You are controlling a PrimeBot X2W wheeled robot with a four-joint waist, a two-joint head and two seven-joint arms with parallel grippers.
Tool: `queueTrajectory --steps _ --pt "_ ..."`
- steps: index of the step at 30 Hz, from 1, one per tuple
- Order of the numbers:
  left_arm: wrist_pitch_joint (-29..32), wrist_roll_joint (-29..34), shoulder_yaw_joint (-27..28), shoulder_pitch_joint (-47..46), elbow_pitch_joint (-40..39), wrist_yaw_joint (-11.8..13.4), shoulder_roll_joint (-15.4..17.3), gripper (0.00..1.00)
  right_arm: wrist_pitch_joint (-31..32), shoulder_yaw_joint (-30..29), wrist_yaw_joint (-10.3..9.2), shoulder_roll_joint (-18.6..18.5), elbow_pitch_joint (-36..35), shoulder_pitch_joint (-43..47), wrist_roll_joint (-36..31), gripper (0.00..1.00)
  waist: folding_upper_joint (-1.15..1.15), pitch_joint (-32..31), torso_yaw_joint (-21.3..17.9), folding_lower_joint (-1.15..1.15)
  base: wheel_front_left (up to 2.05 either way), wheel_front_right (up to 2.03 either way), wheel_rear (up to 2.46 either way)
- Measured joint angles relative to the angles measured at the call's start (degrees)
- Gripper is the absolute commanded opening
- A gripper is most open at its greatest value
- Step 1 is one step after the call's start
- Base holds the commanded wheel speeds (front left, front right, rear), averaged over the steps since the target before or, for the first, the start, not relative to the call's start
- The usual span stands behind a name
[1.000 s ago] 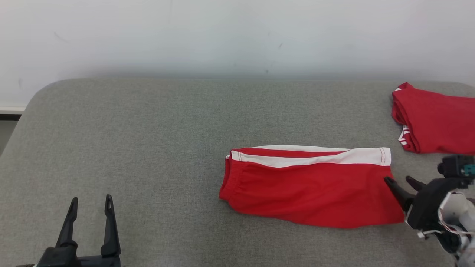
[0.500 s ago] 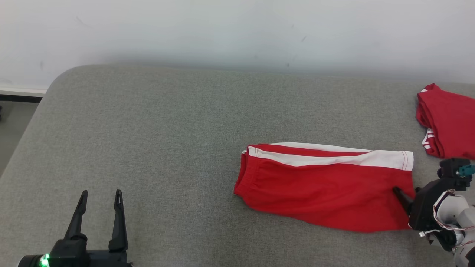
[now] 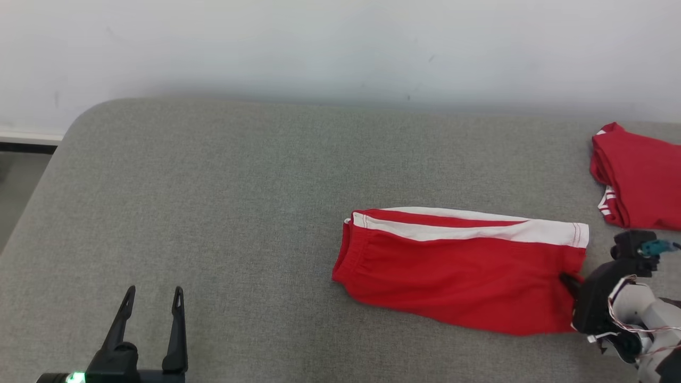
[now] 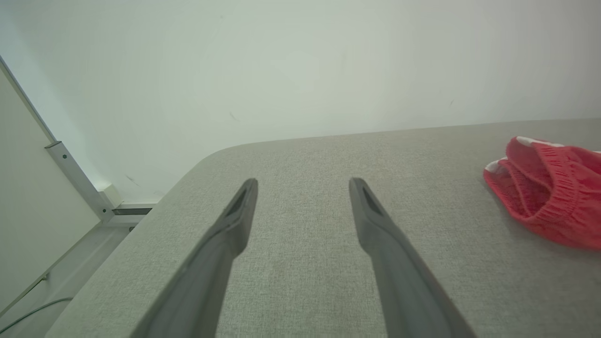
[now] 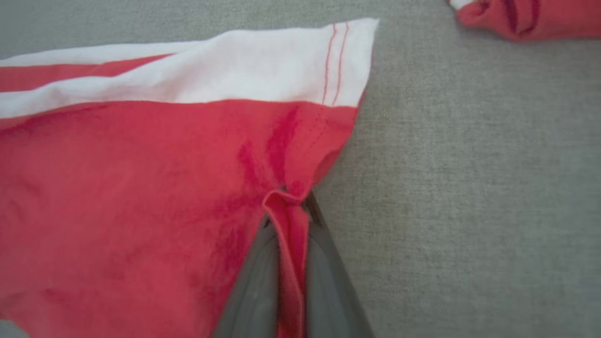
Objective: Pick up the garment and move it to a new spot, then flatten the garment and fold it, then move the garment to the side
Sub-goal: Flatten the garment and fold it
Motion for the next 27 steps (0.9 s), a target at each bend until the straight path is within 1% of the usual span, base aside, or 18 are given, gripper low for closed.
queueTrajectory --steps 2,7,11,16,21,27 --pt "0.0 0.2 0.0 0.4 0.6 0.4 0.2 1.00 -0.7 0.2 0.07 -1.0 0.5 0.3 -0.1 0.00 0.00 -0.7 -0.2 0.00 0.00 0.00 0.00" --pt "0.0 0.4 -0.2 1.1 1.3 0.5 0.7 1.00 -2.9 0.0 0.08 -5.3 2.4 0.4 -0.6 0.00 0.00 -2.3 -0.6 0.00 0.00 0.00 0.00" --pt "0.0 0.3 0.1 1.6 1.6 1.0 0.8 1.00 -3.7 0.0 0.08 -5.7 1.4 0.4 -0.6 0.00 0.00 -3.3 -0.9 0.00 0.00 0.00 0.00" --pt "0.0 -0.3 0.7 3.2 1.4 1.7 0.8 1.00 -4.5 0.9 0.08 -5.2 -2.7 0.1 -1.1 0.00 0.00 -4.3 -1.7 0.00 0.00 0.00 0.00" --pt "0.0 -0.6 0.9 4.4 0.5 2.3 0.7 1.00 -4.1 1.9 0.08 -2.8 -10.0 -0.9 -1.2 0.00 0.00 -4.7 -2.5 0.00 0.00 0.00 0.00" --pt "0.0 -0.9 0.0 4.2 0.3 2.0 0.5 1.00 -1.5 3.5 0.08 0.3 -18.2 -1.0 -1.7 0.00 0.00 -4.4 -2.6 0.00 0.00 0.00 0.00"
